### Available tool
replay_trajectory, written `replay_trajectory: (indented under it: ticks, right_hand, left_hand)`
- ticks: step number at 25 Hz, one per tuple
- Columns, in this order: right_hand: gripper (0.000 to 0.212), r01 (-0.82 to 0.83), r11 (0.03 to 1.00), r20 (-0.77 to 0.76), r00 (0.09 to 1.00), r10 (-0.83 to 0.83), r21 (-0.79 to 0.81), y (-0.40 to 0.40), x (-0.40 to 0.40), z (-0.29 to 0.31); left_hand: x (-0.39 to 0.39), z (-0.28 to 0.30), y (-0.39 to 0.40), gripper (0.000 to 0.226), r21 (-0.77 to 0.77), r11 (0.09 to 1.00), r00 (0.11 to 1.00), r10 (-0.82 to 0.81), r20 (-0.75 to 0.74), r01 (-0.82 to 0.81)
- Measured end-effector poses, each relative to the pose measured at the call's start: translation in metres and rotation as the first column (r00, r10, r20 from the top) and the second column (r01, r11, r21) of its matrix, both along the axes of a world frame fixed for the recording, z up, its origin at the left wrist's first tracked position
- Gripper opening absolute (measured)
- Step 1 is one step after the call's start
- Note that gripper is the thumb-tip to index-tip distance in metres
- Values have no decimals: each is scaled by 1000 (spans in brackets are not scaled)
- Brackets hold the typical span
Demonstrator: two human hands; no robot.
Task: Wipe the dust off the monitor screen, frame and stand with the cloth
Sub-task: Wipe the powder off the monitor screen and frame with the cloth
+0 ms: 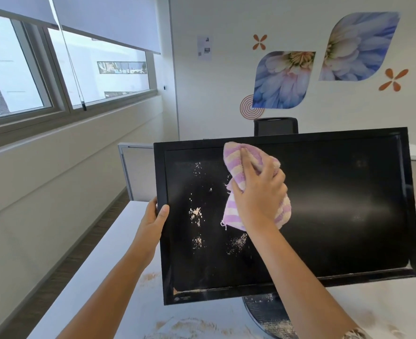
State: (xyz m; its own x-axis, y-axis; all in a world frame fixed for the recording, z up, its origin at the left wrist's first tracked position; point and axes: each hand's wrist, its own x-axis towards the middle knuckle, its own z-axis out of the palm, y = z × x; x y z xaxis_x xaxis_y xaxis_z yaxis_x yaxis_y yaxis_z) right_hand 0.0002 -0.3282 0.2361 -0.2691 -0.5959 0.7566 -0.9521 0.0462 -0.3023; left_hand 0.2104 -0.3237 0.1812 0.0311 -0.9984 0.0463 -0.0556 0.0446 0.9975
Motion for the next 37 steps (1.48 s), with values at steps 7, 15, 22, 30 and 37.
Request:
replay_trajectory:
  ticks: [7, 15, 22, 30, 37]
  right_hand:
    - [74, -146, 989, -253, 958, 136, -20, 4, 38, 6]
    - [73, -274, 955, -574, 767, 287, 111, 25, 34, -29]
    - [50, -472, 545, -77, 703, 707, 693, 82, 21, -50]
    - [57, -193, 922, -372, 872, 318, 335, 55, 18, 26]
    - [64, -119, 709, -366, 790, 491, 695, 90, 77, -63]
  left_hand:
    - [0, 6, -5, 51, -26, 998, 998, -63, -7, 63]
    - [5, 10, -3, 60, 34, 988, 986, -152, -62, 154]
    - [5, 6, 0, 56, 44, 994, 995, -103, -15, 104]
    - [9, 7, -1, 52, 80, 983, 986, -164, -28, 166]
    - [8, 7, 1, 50, 77, 990, 993, -121, 0, 120]
